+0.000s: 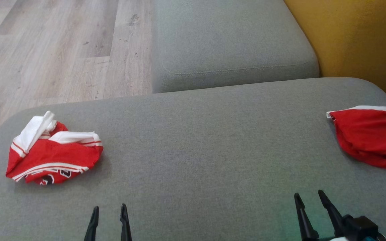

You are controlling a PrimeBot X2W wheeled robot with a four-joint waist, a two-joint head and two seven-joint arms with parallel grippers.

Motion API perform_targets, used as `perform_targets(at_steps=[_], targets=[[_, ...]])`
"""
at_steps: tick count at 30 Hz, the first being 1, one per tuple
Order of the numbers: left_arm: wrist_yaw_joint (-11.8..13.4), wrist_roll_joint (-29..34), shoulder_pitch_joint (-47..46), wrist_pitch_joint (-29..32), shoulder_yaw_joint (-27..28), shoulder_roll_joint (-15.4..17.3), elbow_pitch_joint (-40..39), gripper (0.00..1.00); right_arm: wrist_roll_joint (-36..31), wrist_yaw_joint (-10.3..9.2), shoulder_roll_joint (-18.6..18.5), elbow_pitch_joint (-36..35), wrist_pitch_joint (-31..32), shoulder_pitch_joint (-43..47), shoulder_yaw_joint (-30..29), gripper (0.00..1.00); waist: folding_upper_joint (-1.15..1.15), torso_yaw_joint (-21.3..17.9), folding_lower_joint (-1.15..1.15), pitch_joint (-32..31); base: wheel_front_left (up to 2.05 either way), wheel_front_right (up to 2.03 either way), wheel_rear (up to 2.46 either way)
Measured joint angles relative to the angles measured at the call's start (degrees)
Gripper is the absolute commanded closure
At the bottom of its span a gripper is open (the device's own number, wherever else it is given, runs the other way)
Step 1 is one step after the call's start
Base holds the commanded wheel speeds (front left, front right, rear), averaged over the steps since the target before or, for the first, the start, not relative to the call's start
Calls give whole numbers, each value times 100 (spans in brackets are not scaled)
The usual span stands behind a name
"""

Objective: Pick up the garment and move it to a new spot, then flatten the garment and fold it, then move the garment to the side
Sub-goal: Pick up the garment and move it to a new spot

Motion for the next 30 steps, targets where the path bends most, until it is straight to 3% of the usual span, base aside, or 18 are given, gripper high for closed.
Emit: perform_targets(at_steps=[12, 30], targets=[[-56, 108, 19, 0, -8, 0, 38, 0, 3, 0, 1, 4, 0, 6, 115, 0, 0, 267, 0, -22, 0, 0, 0], [-158, 405, 52, 0, 377, 8, -4, 0, 33, 0, 186, 3, 0, 2, 232, 0, 0, 1948, 0, 40, 0, 0, 0]])
